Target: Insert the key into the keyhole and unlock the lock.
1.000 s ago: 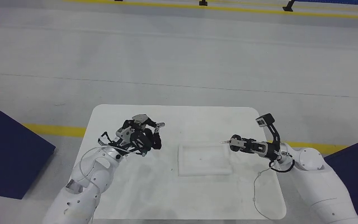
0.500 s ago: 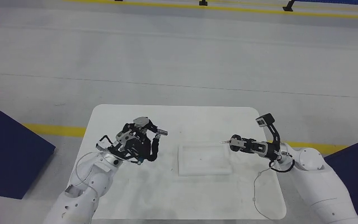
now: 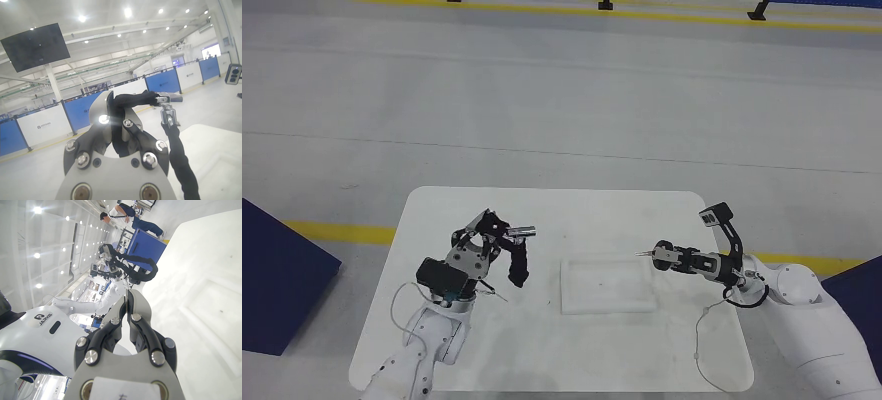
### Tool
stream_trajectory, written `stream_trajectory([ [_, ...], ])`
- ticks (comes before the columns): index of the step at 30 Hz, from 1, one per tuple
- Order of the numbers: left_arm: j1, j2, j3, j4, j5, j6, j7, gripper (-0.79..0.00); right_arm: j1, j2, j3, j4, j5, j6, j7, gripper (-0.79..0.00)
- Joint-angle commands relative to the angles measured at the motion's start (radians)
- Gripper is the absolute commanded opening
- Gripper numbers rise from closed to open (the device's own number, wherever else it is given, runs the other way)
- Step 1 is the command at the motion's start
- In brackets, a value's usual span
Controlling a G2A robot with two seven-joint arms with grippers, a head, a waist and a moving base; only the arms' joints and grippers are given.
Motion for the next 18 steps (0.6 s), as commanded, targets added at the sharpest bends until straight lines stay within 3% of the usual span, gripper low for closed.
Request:
stream_trajectory([
  [1, -0.011, -0.008, 0.013, 0.022, -0.042, -0.020, 0.065, -0.785, 0.000, 0.000, 0.000, 0.000, 0.000, 0.000, 0.000, -0.785],
  [10, -0.065, -0.030, 0.044, 0.115, -0.089, -0.164, 0.223, -0.785, 0.000, 0.000, 0.000, 0.000, 0.000, 0.000, 0.000, -0.785],
  [18, -0.067, -0.030, 0.043, 0.118, -0.084, -0.166, 0.226, -0.785, 0.000, 0.000, 0.000, 0.000, 0.000, 0.000, 0.000, -0.785],
])
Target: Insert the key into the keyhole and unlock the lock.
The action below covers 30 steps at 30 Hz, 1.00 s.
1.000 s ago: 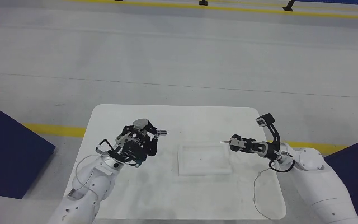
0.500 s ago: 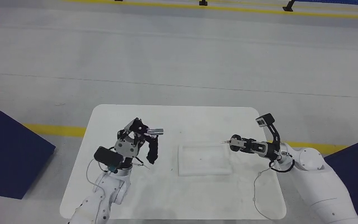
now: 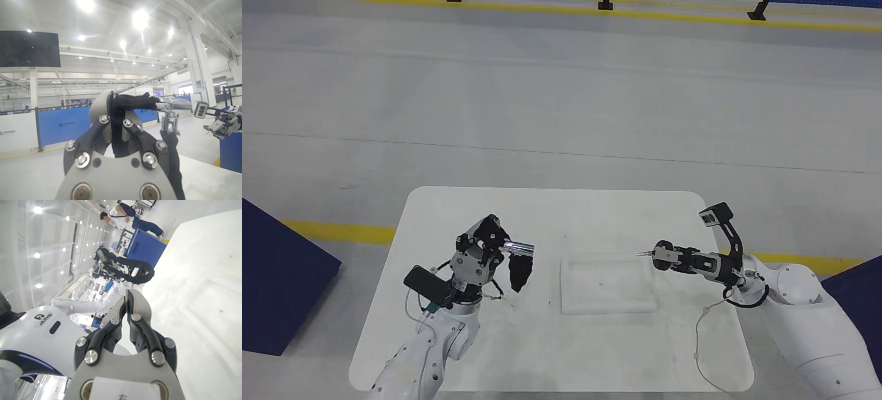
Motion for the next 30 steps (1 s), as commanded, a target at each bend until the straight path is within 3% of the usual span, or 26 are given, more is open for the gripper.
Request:
stream_trajectory([
  [1, 0.004, 0.000, 0.001, -0.007, 0.008, -0.002, -0.025, -0.785, -0.003, -0.001, -0.002, -0.017, -0.012, 0.002, -0.008, -0.785],
  [7, 0.049, -0.002, -0.018, -0.066, -0.029, 0.011, -0.198, -0.785, -0.027, -0.009, -0.024, -0.147, -0.066, -0.040, -0.040, -0.785],
  [12, 0.080, -0.004, -0.035, -0.088, -0.013, 0.053, -0.261, -0.785, -0.025, -0.024, -0.064, -0.212, -0.102, -0.073, -0.095, -0.785],
  [22, 0.127, -0.012, -0.070, -0.118, -0.006, 0.152, -0.322, -0.785, 0.016, -0.056, -0.130, -0.257, -0.274, -0.070, -0.278, -0.785],
  [30, 0.127, -0.012, -0.070, -0.118, -0.006, 0.152, -0.322, -0.785, 0.018, -0.057, -0.133, -0.258, -0.285, -0.067, -0.285, -0.785],
])
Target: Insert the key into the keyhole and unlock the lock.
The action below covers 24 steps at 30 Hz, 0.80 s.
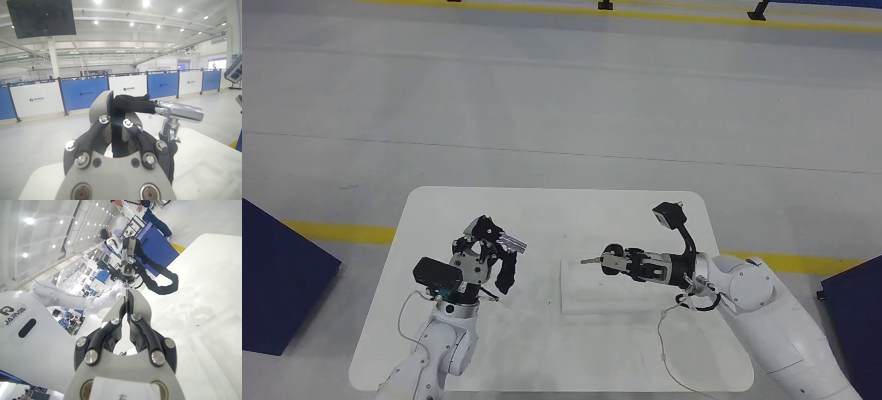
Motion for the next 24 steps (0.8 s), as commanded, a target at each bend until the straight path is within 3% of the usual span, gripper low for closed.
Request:
stream_trajectory([
  [1, 0.000, 0.000, 0.000, 0.000, 0.000, 0.000, 0.000, -0.785, 0.000, 0.000, 0.000, 0.000, 0.000, 0.000, 0.000, -0.785],
  [5, 0.017, -0.009, 0.000, -0.019, -0.071, 0.035, -0.034, -0.785, -0.020, -0.003, -0.013, -0.019, -0.022, 0.006, -0.022, -0.785],
  [15, 0.014, -0.051, 0.083, -0.001, -0.026, 0.263, -0.018, -0.785, -0.132, -0.043, -0.074, -0.098, -0.175, 0.034, -0.417, -0.785],
  [24, 0.000, -0.092, 0.129, 0.029, -0.082, 0.359, 0.032, -0.785, -0.164, -0.077, -0.122, -0.135, -0.275, 0.110, -0.622, -0.785],
])
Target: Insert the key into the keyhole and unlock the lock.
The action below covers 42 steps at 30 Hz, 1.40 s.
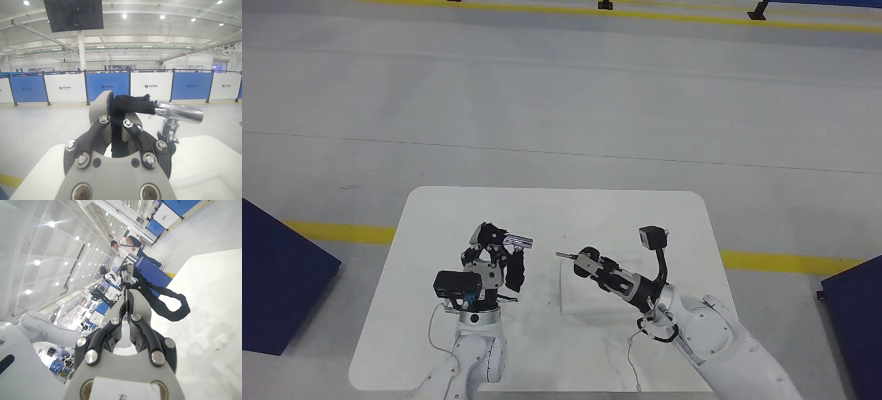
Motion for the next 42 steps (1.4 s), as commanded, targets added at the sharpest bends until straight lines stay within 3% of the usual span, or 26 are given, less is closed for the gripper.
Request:
stream_trajectory([
  [1, -0.003, -0.007, 0.005, 0.009, -0.013, 0.008, 0.017, -0.785, 0.000, -0.007, -0.009, -0.002, -0.010, 0.017, -0.029, -0.785],
  [9, -0.012, -0.033, 0.024, 0.042, -0.040, 0.025, 0.038, -0.785, 0.009, -0.031, -0.038, -0.003, -0.001, 0.031, -0.084, -0.785],
  [17, -0.012, -0.033, 0.024, 0.042, -0.040, 0.025, 0.038, -0.785, 0.009, -0.031, -0.038, -0.003, -0.001, 0.031, -0.084, -0.785],
  [42, -0.012, -0.033, 0.024, 0.042, -0.040, 0.025, 0.038, -0.785, -0.012, -0.081, -0.048, -0.052, 0.015, 0.169, -0.111, -0.785],
])
